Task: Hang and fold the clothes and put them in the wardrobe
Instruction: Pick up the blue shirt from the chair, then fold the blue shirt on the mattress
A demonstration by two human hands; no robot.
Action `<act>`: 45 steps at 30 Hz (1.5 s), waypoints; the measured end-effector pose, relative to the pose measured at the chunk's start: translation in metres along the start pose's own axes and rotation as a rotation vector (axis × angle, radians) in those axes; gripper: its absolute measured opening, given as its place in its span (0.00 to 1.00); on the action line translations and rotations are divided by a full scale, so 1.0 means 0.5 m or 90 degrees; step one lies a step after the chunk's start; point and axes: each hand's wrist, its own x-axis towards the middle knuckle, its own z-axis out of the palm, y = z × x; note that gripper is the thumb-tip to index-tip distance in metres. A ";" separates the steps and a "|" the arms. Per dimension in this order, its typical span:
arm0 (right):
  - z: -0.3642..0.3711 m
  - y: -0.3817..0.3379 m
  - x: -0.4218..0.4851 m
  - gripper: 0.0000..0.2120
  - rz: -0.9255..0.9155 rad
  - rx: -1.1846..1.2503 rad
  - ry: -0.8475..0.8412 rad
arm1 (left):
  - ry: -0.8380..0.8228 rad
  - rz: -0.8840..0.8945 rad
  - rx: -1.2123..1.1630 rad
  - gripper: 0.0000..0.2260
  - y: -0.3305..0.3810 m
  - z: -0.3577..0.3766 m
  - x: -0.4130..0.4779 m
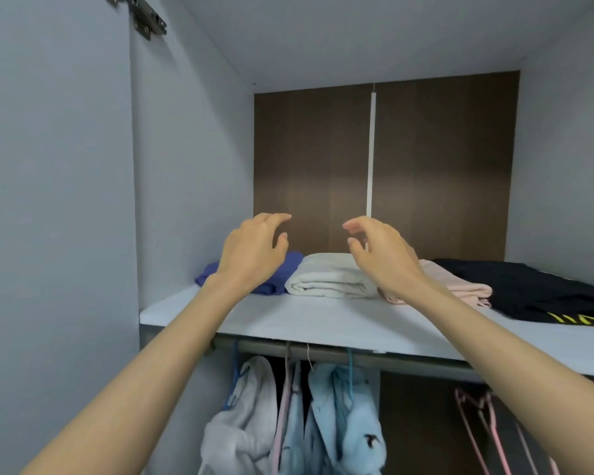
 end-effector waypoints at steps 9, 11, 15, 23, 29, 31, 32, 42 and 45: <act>-0.137 -0.024 -0.193 0.14 -0.082 -0.087 0.007 | 0.003 -0.013 0.011 0.18 0.137 -0.073 -0.166; -0.165 -0.043 -0.240 0.14 -0.069 -0.086 0.002 | -0.007 -0.005 0.008 0.18 0.155 -0.095 -0.206; -0.204 -0.080 -0.338 0.14 -0.037 -0.091 -0.009 | -0.026 0.021 0.000 0.18 0.186 -0.134 -0.297; -0.287 -0.208 -0.535 0.15 0.044 -0.197 -0.018 | -0.065 0.111 -0.043 0.17 0.234 -0.236 -0.461; -0.381 -0.282 -0.731 0.15 0.122 -0.267 -0.069 | -0.152 0.161 -0.104 0.18 0.295 -0.292 -0.618; -0.419 -0.296 -0.801 0.16 0.146 -0.288 -0.082 | -0.171 0.185 -0.125 0.18 0.332 -0.306 -0.669; -0.438 -0.301 -0.837 0.16 0.157 -0.297 -0.085 | -0.176 0.198 -0.138 0.17 0.352 -0.312 -0.694; -0.642 -0.302 -1.210 0.13 0.239 -0.409 -0.118 | -0.248 0.347 -0.211 0.14 0.618 -0.330 -0.942; -0.718 -0.292 -1.314 0.14 0.283 -0.434 -0.130 | -0.277 0.362 -0.256 0.13 0.716 -0.341 -1.016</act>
